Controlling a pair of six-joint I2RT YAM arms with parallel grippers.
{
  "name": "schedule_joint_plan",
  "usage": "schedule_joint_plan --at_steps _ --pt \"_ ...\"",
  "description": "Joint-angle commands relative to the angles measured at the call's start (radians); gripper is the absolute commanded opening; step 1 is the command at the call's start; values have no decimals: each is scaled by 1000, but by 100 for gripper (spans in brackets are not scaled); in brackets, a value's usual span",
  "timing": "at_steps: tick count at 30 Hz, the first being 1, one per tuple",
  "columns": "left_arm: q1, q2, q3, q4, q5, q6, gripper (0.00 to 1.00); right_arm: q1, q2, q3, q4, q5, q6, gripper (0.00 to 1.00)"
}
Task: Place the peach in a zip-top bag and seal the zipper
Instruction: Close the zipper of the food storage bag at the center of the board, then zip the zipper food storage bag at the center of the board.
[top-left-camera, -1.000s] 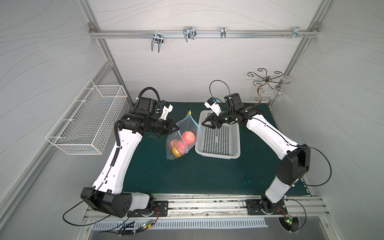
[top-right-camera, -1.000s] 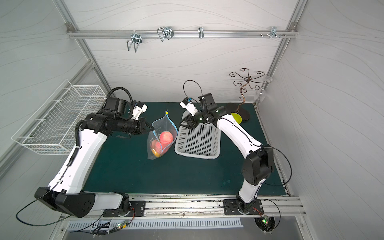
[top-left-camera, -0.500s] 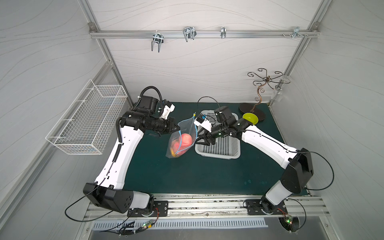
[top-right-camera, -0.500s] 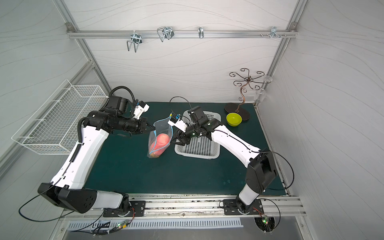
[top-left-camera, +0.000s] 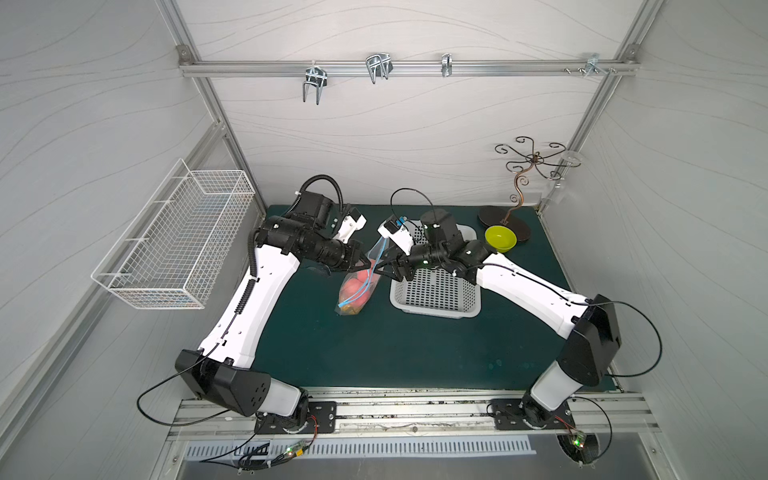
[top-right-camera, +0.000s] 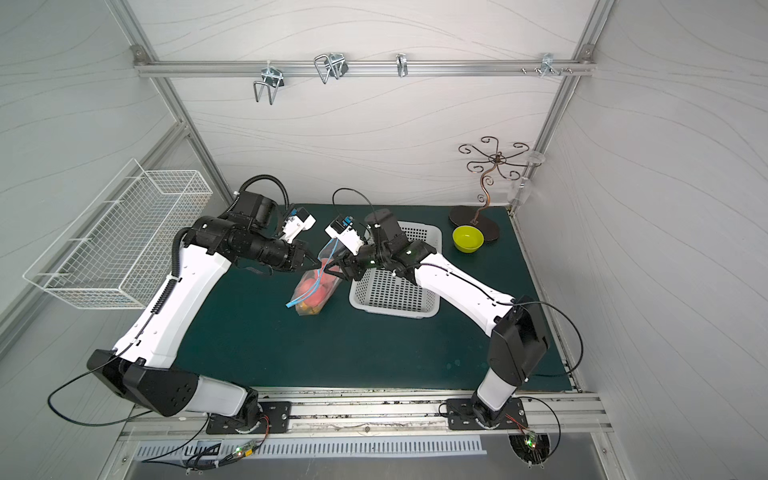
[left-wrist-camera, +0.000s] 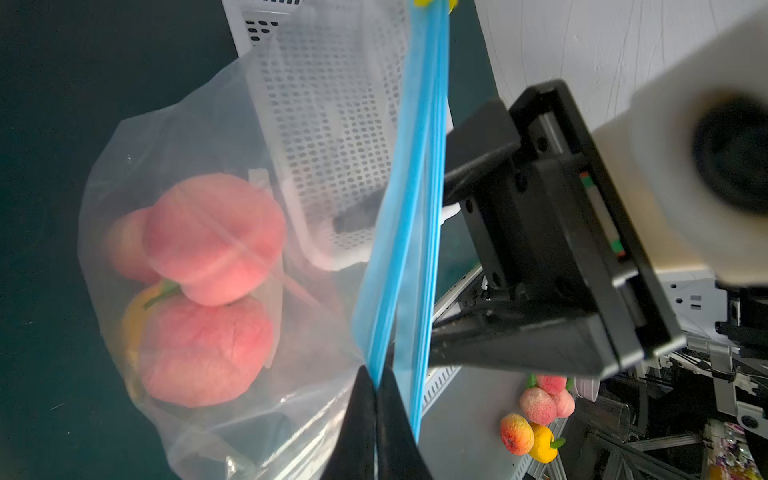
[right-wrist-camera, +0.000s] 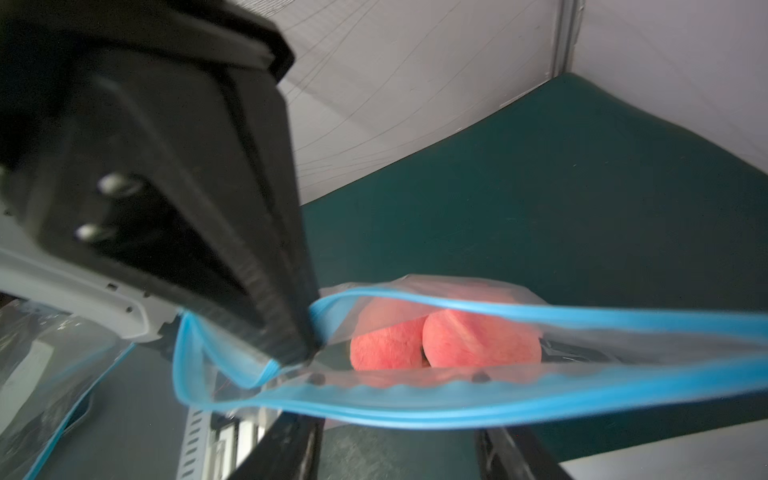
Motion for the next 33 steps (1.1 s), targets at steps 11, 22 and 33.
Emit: schedule_joint_plan --at_steps 11,22,33 --pt "-7 -1 9 9 12 46 0 12 44 22 118 21 171 25" --pt "-7 -5 33 -11 -15 62 0 -60 -15 1 21 41 86 44" --pt "-7 -5 35 -18 15 81 0 -211 -38 -11 -30 -138 -241 53"
